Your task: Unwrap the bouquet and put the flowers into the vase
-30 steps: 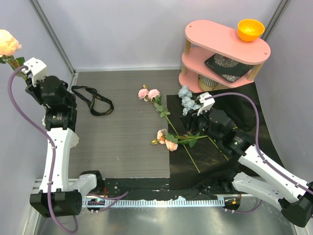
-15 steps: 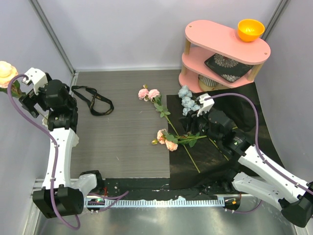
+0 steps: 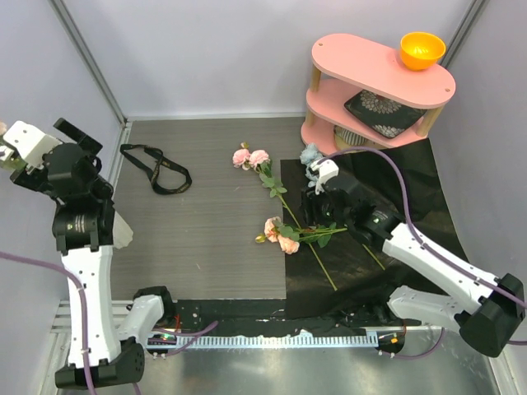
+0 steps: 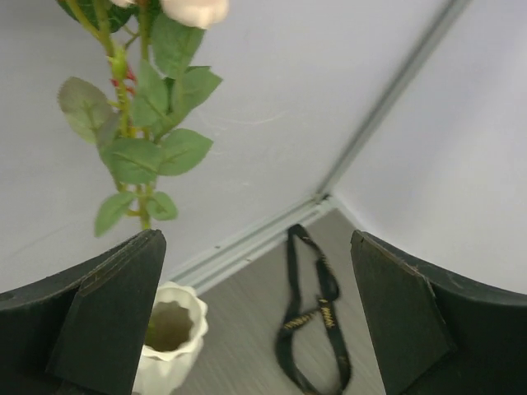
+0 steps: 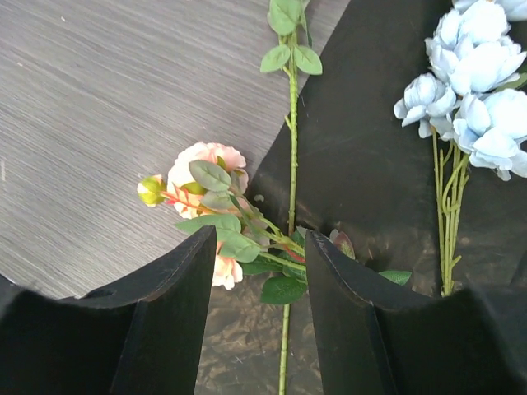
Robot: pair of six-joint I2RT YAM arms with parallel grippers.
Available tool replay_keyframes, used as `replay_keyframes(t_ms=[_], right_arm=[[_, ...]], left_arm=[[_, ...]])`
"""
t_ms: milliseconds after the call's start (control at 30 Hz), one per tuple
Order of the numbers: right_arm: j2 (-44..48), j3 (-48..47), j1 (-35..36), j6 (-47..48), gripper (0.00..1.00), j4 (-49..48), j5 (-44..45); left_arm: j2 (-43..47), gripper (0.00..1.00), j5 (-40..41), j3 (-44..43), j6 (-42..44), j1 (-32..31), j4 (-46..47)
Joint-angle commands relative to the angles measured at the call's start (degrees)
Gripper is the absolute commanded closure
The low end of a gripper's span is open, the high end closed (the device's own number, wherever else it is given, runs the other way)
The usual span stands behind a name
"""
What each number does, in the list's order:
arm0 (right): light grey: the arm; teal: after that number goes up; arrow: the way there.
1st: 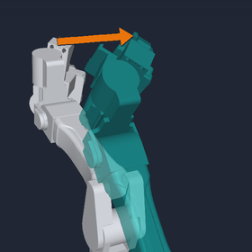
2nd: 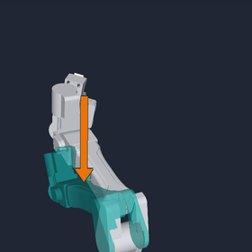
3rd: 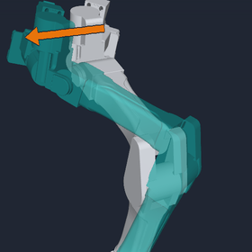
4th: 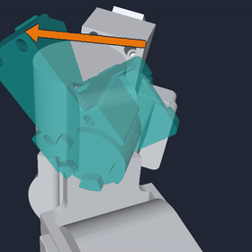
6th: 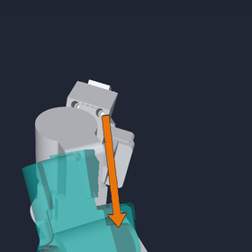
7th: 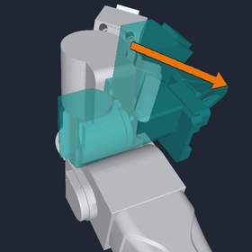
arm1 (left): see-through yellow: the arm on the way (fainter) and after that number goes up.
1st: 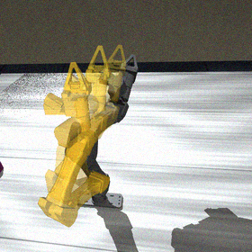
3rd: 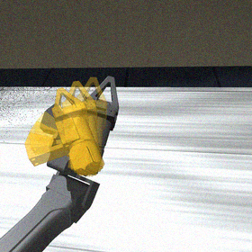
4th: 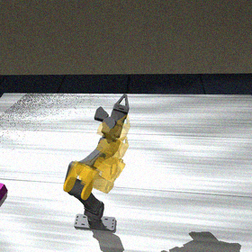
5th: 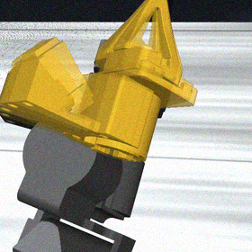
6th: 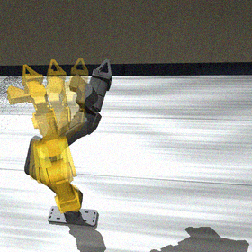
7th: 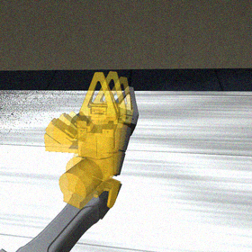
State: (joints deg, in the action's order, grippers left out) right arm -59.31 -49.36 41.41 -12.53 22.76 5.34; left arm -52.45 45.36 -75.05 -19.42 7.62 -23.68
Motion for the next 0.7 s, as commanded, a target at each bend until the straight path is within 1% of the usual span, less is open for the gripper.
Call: replay_keyframes(t_ms=[0, 33, 100, 133, 167, 200, 233, 267, 300, 333, 367, 400, 433, 467, 500, 533, 567, 600, 633, 667], right_arm=[[-3.52, -3.89, 0.16, 2.16, 0.47, 4.04, 1.16], [-4.49, -4.16, 0.16, 2.42, 0.47, 5.00, 0.99], [-7.48, -5.12, 0.16, 2.69, 0.47, 6.75, 0.81], [-8.53, -5.48, 0.16, 3.30, 0.48, 7.38, 0.90], [-10.80, -6.26, 0.34, 3.57, 0.48, 8.17, 1.07], [-11.96, -6.88, 0.43, 4.09, 0.48, 9.91, 1.42], [-13.19, -7.50, 0.69, 5.23, 0.49, 11.06, 2.03], [-15.99, -8.89, 1.74, 5.94, 0.49, 12.38, 4.04], [-16.97, -9.43, 2.18, 6.55, 0.50, 14.65, 5.54], [-18.46, -9.96, 2.79, 7.43, 0.50, 15.72, 6.51], [-19.52, -10.83, 3.41, 8.83, 0.50, 16.69, 9.31], [-21.70, -11.28, 4.63, 9.63, 0.50, 18.61, 11.42], [-22.60, -11.54, 5.34, 10.07, 0.51, 19.15, 13.88], [-23.39, -11.89, 5.78, 10.34, 0.51, 19.51, 17.12], [-25.05, -12.42, 5.88, 9.21, 0.51, 20.90, 22.46], [-25.50, -13.21, 5.62, 7.89, 0.50, 21.35, 25.56], [-25.51, -14.35, 5.53, 5.53, 0.50, 21.44, 26.99], [-24.37, -14.53, 5.44, 5.07, 0.50, 20.75, 26.56], [-23.49, -14.53, 5.44, 4.72, 0.50, 19.87, 25.52], [-22.61, -14.01, 5.52, 4.63, 0.50, 18.91, 24.20]], left_arm=[[0.77, 0.00, -14.75, -3.70, -7.82, -0.50, -6.90], [0.59, 0.00, -21.48, -3.88, -7.91, -0.85, -6.82], [-0.63, 0.01, -30.29, -4.41, -9.57, -1.11, -6.29], [-1.25, 0.03, -35.03, -4.32, -10.02, -1.20, -5.51], [-1.78, 0.04, -47.00, -3.88, -10.37, -1.29, -4.45], [-3.52, 0.07, -52.34, -3.79, -11.94, -1.20, -2.53], [-4.50, 0.12, -58.40, -3.53, -13.00, -1.55, -1.55], [-5.29, 0.15, -67.42, -2.66, -14.49, -1.99, -0.50], [-7.04, 0.16, -71.25, -1.87, -16.51, -2.95, 1.95], [-7.75, 0.17, -73.55, -1.08, -17.05, -6.09, 2.93], [-8.28, 0.17, -75.14, 0.76, -16.79, -8.99, 3.64], [-8.72, 0.17, -74.55, 1.65, -16.09, -11.81, 4.43], [-9.51, 0.17, -73.41, 2.53, -14.09, -17.93, 4.35], [-9.78, 0.16, -72.18, 4.54, -13.37, -20.86, 4.35], [-10.13, 0.16, -70.26, 5.78, -13.02, -23.59, 4.96], [-10.22, 0.16, -68.93, 7.18, -13.79, -28.14, 5.74], [-10.31, 0.16, -68.14, 10.50, -14.93, -30.10, 8.36], [-10.05, 0.16, -67.43, 12.36, -15.82, -33.34, 9.95], [-9.87, 0.16, -67.34, 15.60, -16.96, -34.76, 11.36], [-9.78, 0.16, -66.90, 16.94, -17.14, -36.08, 12.86]])
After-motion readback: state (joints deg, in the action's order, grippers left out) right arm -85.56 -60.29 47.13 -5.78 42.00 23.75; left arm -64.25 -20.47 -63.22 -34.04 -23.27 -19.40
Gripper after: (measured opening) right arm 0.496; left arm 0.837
